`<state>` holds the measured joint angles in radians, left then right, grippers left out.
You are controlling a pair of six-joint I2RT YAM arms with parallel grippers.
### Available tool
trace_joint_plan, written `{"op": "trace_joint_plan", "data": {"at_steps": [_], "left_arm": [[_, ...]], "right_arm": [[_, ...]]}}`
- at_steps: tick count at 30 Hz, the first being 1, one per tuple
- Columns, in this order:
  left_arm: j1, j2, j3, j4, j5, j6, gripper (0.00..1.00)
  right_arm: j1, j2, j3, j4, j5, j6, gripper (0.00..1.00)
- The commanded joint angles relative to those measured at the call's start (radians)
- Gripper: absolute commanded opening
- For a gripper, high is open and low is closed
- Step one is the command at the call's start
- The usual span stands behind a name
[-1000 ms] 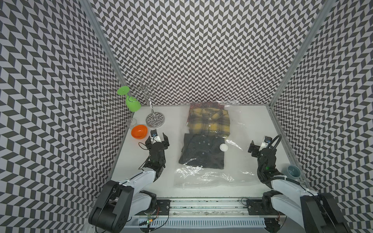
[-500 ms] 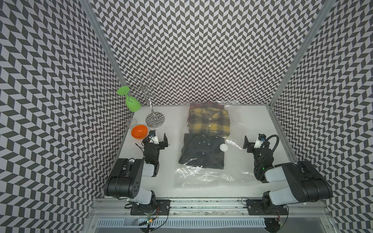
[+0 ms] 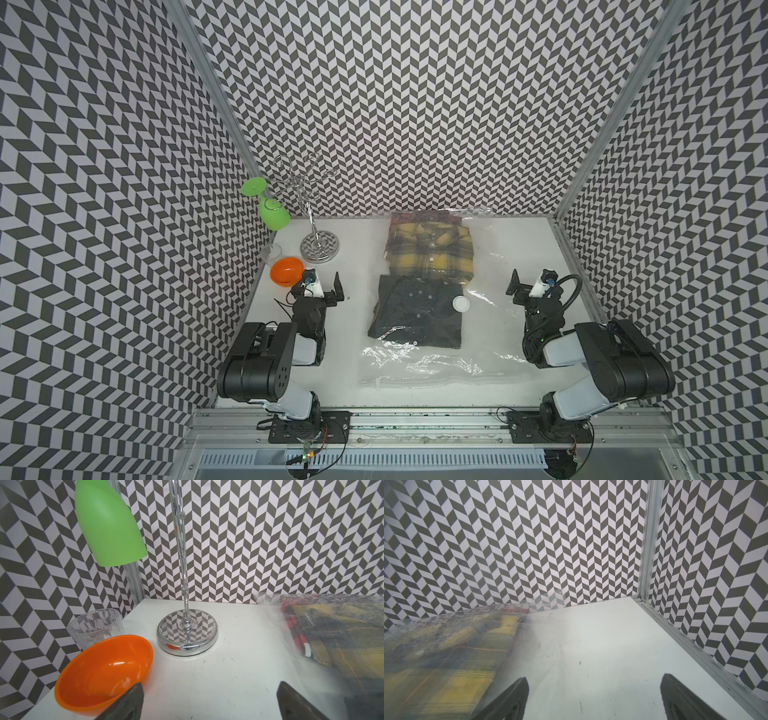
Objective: Place the folded shirt into the vacuum bag
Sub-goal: Reset both arms
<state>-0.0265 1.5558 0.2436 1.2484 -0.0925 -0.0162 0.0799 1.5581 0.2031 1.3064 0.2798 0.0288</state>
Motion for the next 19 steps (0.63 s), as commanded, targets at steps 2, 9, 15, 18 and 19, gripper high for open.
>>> {"op": "trace_joint_plan", "data": {"at_steps": [2, 9, 15, 18, 19], "left_arm": [[-0.003, 0.003, 0.008, 0.020, -0.012, 0.009, 1.00], [-0.003, 0.002, 0.008, 0.021, -0.010, 0.011, 1.00], [-0.012, 0.006, 0.004, 0.034, -0.006, 0.032, 1.00], [-0.008, 0.000, -0.004, 0.038, -0.003, 0.024, 1.00], [-0.004, 0.003, -0.002, 0.037, -0.003, 0.019, 1.00]], "right_arm": [[-0.004, 0.009, -0.005, 0.078, 0.022, 0.013, 0.99], [-0.003, 0.013, -0.009, 0.093, 0.022, 0.012, 0.99], [-0.004, 0.014, -0.009, 0.092, 0.022, 0.013, 0.99], [-0.005, 0.014, -0.009, 0.092, 0.022, 0.013, 0.99], [-0.003, 0.014, -0.009, 0.092, 0.022, 0.011, 0.99]]}}
